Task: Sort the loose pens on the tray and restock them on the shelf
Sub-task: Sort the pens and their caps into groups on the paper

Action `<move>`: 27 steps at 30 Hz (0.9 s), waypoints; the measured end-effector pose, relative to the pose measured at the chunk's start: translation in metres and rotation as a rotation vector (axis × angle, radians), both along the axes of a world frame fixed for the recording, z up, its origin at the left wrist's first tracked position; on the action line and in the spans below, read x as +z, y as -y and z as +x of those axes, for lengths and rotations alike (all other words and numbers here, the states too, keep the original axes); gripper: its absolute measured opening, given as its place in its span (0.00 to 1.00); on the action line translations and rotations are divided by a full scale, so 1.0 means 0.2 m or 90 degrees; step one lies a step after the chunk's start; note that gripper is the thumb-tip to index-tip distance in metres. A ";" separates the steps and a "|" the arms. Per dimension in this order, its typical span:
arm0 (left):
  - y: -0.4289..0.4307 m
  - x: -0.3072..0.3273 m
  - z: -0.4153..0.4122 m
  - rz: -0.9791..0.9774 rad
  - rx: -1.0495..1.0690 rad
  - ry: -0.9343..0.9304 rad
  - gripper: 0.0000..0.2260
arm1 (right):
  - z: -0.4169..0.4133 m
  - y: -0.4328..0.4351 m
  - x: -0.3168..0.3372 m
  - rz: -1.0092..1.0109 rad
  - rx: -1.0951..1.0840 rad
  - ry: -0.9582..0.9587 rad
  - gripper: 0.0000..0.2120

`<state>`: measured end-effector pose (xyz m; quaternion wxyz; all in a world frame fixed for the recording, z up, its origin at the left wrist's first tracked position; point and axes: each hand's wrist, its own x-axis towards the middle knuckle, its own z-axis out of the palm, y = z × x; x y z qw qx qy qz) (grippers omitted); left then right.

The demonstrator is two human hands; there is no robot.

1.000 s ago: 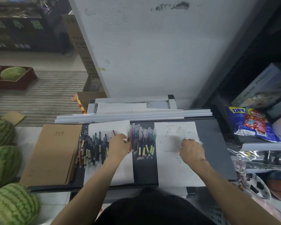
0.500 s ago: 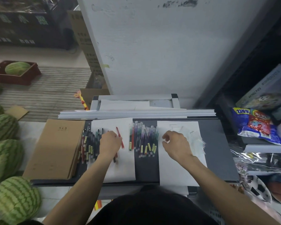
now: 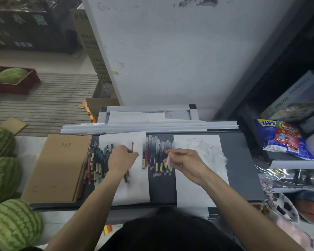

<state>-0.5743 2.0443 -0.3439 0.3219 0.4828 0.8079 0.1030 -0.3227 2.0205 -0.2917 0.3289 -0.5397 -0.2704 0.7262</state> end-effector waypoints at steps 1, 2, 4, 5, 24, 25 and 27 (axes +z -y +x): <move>0.02 0.03 0.01 0.019 -0.017 0.014 0.07 | 0.00 0.00 0.02 -0.003 -0.001 -0.007 0.05; 0.04 0.07 0.03 0.043 -0.032 0.038 0.06 | 0.01 0.01 0.04 -0.002 0.003 -0.014 0.06; 0.09 0.15 0.07 0.085 -0.068 0.103 0.04 | 0.01 0.01 0.07 -0.004 -0.005 -0.048 0.08; 0.12 0.19 0.09 0.101 -0.083 0.137 0.05 | 0.02 0.02 0.09 -0.008 -0.020 -0.065 0.08; 0.33 0.67 0.14 0.277 -0.263 0.274 0.09 | 0.09 0.05 0.41 0.286 0.073 0.132 0.10; 0.33 0.67 0.13 0.281 -0.273 0.266 0.08 | 0.10 0.05 0.43 0.295 0.077 0.146 0.09; 0.33 0.67 0.12 0.287 -0.286 0.257 0.08 | 0.10 0.05 0.46 0.314 0.093 0.161 0.07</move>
